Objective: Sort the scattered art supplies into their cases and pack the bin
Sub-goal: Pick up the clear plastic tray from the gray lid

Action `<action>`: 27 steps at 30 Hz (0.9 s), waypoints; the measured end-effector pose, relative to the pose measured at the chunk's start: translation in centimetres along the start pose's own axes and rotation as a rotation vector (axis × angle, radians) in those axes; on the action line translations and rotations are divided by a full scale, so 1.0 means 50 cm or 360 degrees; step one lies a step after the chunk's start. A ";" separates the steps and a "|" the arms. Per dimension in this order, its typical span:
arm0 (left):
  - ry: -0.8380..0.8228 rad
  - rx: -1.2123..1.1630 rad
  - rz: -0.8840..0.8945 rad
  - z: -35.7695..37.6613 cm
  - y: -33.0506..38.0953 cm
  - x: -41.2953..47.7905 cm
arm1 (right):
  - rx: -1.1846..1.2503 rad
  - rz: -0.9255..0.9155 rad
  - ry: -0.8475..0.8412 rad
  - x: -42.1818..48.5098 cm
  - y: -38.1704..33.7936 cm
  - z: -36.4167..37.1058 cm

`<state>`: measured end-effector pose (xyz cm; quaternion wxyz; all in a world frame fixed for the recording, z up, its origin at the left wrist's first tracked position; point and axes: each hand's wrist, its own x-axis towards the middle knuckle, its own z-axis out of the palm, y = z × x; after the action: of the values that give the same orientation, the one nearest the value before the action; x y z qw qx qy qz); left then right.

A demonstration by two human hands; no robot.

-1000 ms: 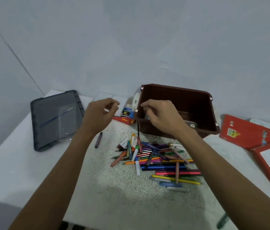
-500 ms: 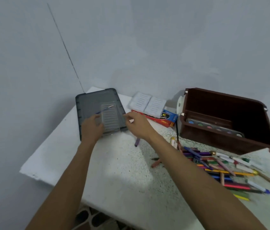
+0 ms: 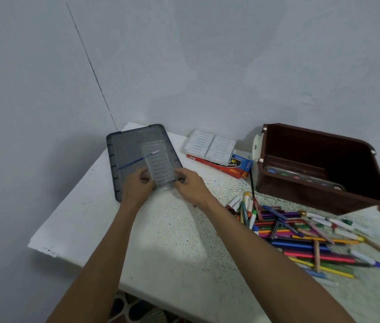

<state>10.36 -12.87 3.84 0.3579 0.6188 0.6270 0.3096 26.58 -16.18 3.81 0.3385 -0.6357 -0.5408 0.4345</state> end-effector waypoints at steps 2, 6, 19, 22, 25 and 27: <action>-0.0086 -0.0083 0.0023 0.004 0.008 -0.016 | 0.0083 0.0014 0.0097 -0.020 0.004 -0.020; -0.0288 -0.0201 0.0043 0.019 0.022 -0.047 | 0.0394 0.0208 0.0266 -0.072 0.019 -0.066; -0.1095 -0.0151 0.0167 0.099 0.096 -0.184 | 0.0961 0.0395 0.0529 -0.332 0.102 -0.209; -0.1250 -0.0091 0.0232 0.130 0.122 -0.213 | 0.0932 0.0433 0.0661 -0.396 0.134 -0.232; -0.1391 -0.0018 0.0328 0.162 0.138 -0.240 | 0.0836 0.0469 0.0816 -0.455 0.173 -0.249; -0.1456 0.0042 0.0413 0.185 0.146 -0.256 | 0.0776 0.0504 0.0894 -0.497 0.196 -0.260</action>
<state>21.81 -25.83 5.66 0.5477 0.7693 0.3266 0.0394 41.47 -41.88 4.72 0.5428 -0.7063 -0.2036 0.4064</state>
